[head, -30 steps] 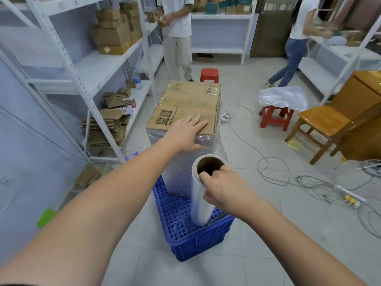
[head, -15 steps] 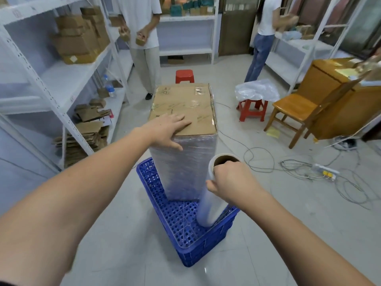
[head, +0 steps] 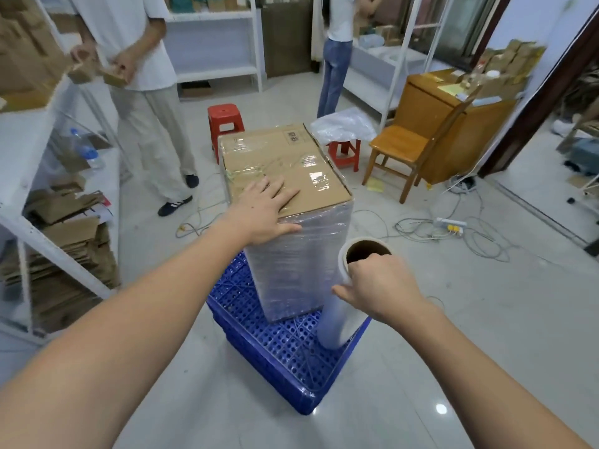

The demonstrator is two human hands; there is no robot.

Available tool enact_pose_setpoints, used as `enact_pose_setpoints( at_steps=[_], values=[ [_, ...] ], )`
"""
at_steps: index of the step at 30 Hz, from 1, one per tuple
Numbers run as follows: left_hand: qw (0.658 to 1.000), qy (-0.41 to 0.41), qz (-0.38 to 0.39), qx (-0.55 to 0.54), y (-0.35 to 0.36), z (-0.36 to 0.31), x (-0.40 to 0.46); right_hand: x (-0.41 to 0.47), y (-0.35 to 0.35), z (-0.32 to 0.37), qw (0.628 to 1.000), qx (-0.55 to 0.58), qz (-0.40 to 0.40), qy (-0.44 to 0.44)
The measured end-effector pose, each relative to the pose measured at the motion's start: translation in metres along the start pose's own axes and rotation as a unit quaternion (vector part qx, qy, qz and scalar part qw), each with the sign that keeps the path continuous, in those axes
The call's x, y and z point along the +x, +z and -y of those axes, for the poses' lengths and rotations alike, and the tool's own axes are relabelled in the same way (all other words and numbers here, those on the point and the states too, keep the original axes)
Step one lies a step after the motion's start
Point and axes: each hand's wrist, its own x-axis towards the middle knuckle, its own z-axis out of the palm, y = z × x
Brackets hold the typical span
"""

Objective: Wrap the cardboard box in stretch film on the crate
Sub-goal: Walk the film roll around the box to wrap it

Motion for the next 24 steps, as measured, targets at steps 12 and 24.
enact_pose_setpoints(
  at_steps=[12,24],
  values=[
    [1.000,-0.007,-0.010,-0.001,0.002,0.001,0.005,-0.034,0.006,0.022,0.966,-0.053,-0.034,-0.250],
    [1.000,-0.013,-0.016,0.009,0.003,-0.014,0.004,-0.027,0.005,0.039,0.931,-0.060,-0.044,-0.358]
  ],
)
